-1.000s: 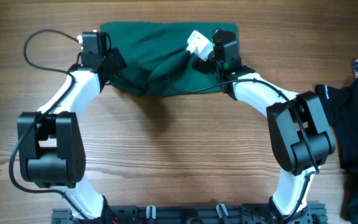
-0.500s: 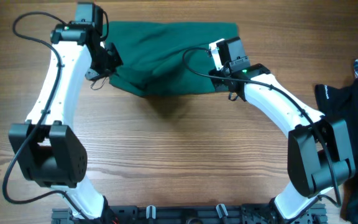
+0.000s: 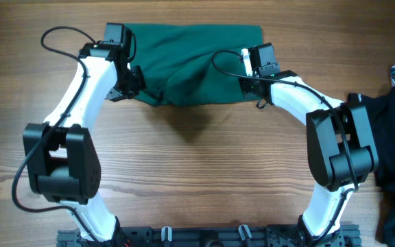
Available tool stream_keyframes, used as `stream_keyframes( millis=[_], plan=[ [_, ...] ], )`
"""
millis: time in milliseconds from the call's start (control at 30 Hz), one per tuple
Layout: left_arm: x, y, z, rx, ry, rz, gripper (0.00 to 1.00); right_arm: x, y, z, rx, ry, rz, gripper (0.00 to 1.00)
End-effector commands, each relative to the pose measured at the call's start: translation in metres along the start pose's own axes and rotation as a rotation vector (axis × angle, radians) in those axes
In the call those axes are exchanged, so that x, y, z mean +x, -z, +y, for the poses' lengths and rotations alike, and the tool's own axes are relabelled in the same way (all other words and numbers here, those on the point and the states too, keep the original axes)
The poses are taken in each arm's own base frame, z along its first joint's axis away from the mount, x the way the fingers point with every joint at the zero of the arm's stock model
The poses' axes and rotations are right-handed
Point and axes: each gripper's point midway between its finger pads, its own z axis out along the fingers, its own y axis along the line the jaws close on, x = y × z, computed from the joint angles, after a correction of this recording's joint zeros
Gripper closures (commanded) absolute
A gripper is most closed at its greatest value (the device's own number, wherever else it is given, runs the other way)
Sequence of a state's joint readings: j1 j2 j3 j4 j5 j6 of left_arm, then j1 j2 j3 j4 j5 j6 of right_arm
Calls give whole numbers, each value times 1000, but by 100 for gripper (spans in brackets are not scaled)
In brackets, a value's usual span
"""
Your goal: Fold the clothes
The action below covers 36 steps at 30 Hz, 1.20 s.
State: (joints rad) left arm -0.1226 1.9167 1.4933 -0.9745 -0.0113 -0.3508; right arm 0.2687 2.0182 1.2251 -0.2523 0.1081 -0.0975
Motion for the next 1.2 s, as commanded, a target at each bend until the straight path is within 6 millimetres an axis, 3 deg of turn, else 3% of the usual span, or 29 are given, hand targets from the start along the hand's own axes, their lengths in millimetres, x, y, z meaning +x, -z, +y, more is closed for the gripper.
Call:
stream_keyframes(
  millis=[0, 67, 267, 400, 500, 567, 667, 767, 833, 933, 1000, 1067, 1167],
  plan=[
    [6, -24, 7, -45, -61, 46, 96, 11, -7, 0, -11, -23, 33, 96],
    [-1, -38, 4, -40, -61, 35, 96, 13, -7, 0, -11, -22, 41, 96],
    [-57, -58, -23, 52, -51, -178, 88, 18, -7, 1, -13, -19, 61, 96],
    [-88, -54, -30, 93, -38, -297, 81, 21, -7, 1, -15, -19, 75, 96],
    [-108, -60, -32, 118, -26, -368, 66, 21, -7, 1, -15, -19, 77, 96],
    [-120, -55, -23, 121, -2, -401, 59, 22, -7, 1, -15, -18, 79, 96],
    [-120, -53, 7, 88, 48, -373, 48, 22, -7, 1, -15, -20, 79, 96],
    [-111, -41, 34, 91, 80, -312, 23, 22, -7, 1, -15, -21, 79, 96],
    [-91, -41, 19, 238, -55, -214, 17, 22, -7, 1, -15, -21, 78, 96],
    [-80, -41, 11, 284, -201, -186, 21, 21, -7, 1, -15, -20, 76, 95],
    [-76, -40, 5, 290, -360, -196, 41, 21, -7, 1, -15, -21, 76, 96],
    [-74, -40, -1, 287, -445, -205, 30, 21, -7, 1, -15, -21, 76, 96],
    [-70, -46, -4, 287, -472, -192, 22, 21, -7, 1, -15, -20, 77, 96]
  ],
)
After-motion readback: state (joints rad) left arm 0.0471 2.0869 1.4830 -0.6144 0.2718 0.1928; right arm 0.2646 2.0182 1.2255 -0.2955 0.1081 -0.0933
